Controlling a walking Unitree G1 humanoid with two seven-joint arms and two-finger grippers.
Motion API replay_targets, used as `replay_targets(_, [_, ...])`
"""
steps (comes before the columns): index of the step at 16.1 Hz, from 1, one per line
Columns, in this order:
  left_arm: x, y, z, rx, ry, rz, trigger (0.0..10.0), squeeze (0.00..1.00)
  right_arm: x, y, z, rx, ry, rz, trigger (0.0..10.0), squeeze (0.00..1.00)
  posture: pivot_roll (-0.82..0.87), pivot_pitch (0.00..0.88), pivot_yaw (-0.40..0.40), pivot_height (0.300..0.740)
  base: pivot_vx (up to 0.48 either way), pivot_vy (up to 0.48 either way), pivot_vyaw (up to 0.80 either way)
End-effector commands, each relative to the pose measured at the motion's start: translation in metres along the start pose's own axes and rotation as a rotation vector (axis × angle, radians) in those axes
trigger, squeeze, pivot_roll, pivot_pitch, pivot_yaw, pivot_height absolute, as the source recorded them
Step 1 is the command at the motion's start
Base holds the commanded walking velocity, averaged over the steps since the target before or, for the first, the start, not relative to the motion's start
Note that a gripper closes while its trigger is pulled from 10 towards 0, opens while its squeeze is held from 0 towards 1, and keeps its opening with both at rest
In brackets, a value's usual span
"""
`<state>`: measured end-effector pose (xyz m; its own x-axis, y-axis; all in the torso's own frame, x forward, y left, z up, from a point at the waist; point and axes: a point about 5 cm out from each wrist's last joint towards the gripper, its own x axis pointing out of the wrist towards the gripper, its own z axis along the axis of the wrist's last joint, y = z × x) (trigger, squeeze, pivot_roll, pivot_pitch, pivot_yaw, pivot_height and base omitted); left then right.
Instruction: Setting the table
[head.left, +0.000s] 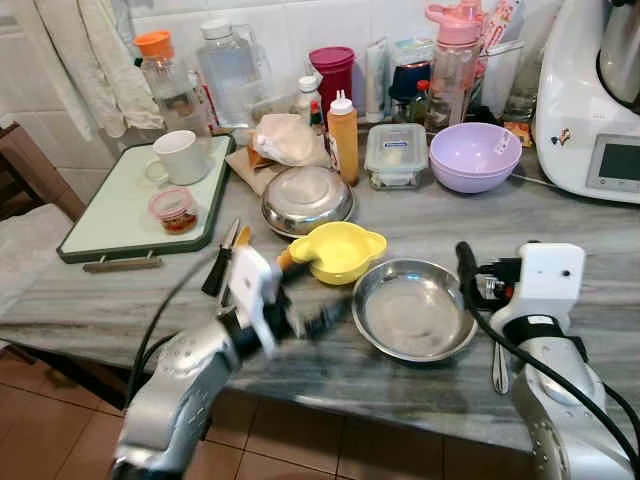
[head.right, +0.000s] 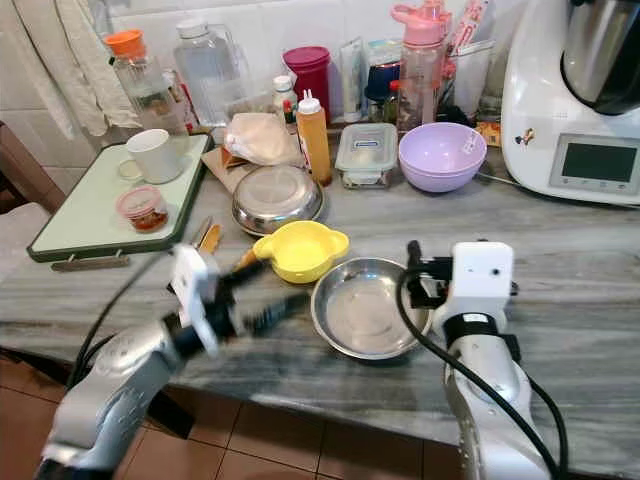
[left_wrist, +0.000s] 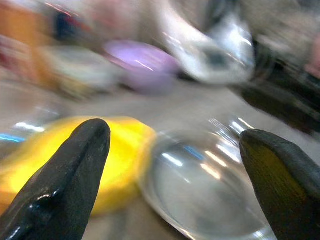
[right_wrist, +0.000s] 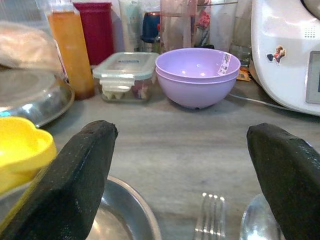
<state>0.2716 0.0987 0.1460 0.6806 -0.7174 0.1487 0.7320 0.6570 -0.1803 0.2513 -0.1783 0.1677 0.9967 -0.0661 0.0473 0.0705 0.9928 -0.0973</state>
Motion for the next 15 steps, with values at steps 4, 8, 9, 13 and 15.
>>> replay_targets(4, [-0.011, 0.015, 0.008, 0.081, -0.067, 0.241, 10.0, 0.0, 0.004, 0.003, 0.006, 0.015, -0.024, 0.014, 10.0, 0.0, -0.19, 0.0, 0.105, 0.74, 0.0, 0.0, 0.0])
replay_targets(8, [-0.016, 0.022, 0.002, 0.182, -0.037, 0.43, 10.0, 0.0, 0.011, 0.003, 0.001, -0.056, -0.022, -0.021, 10.0, 0.0, -0.18, 0.0, 0.096, 0.74, 0.0, 0.0, 0.0])
replay_targets(9, [-0.019, 0.026, 0.001, 0.246, -0.012, 0.488, 10.0, 0.0, 0.012, 0.001, -0.001, -0.069, -0.011, -0.017, 10.0, 0.0, -0.18, 0.0, 0.095, 0.74, 0.0, 0.0, 0.0])
replay_targets(13, [-0.024, 0.029, -0.004, 0.244, 0.017, 0.518, 10.0, 0.0, 0.007, -0.001, 0.0, -0.115, -0.043, -0.014, 10.0, 1.0, -0.18, 0.0, 0.1, 0.74, 0.0, 0.0, 0.0])
replay_targets(15, [-0.022, 0.028, -0.004, 0.247, 0.015, 0.516, 10.0, 0.0, 0.006, 0.001, 0.002, -0.093, -0.066, 0.007, 10.0, 0.0, -0.18, 0.0, 0.102, 0.74, 0.0, 0.0, 0.0])
